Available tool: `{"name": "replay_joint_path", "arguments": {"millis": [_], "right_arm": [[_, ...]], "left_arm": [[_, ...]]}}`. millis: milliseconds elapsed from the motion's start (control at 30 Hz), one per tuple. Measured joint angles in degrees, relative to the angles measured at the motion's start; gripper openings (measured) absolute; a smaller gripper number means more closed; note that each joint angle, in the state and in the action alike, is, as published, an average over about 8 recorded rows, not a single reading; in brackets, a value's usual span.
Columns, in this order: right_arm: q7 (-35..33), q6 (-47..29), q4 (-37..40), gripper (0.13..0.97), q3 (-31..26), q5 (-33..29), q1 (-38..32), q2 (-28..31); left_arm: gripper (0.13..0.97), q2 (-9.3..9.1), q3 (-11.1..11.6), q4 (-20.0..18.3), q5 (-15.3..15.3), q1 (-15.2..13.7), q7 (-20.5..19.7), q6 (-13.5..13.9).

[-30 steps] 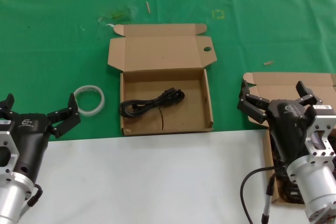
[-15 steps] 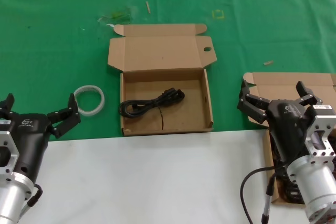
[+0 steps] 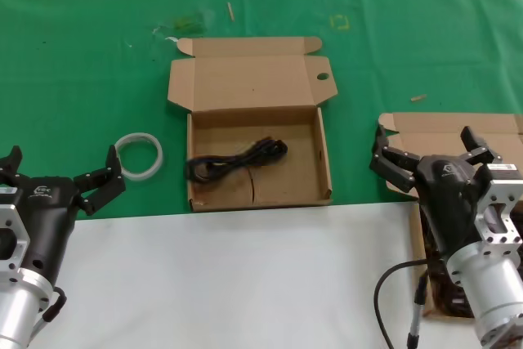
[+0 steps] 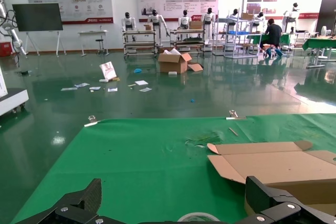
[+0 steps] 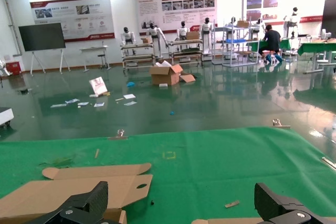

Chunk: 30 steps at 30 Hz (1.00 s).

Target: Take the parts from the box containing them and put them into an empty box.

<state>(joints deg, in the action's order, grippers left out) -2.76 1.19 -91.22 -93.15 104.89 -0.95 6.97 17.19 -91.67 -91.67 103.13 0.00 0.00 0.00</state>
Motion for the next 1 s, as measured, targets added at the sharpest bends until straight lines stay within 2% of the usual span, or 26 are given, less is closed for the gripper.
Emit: {"name": "replay_joint_path", "arguments": {"millis": [1000], "right_arm": [[0.0,0.0,0.0,0.966,0.0,0.0,0.0,0.0]], "left_arm": [[0.966,0.0,0.0,0.0,0.0,0.0,0.0,0.0]]}}
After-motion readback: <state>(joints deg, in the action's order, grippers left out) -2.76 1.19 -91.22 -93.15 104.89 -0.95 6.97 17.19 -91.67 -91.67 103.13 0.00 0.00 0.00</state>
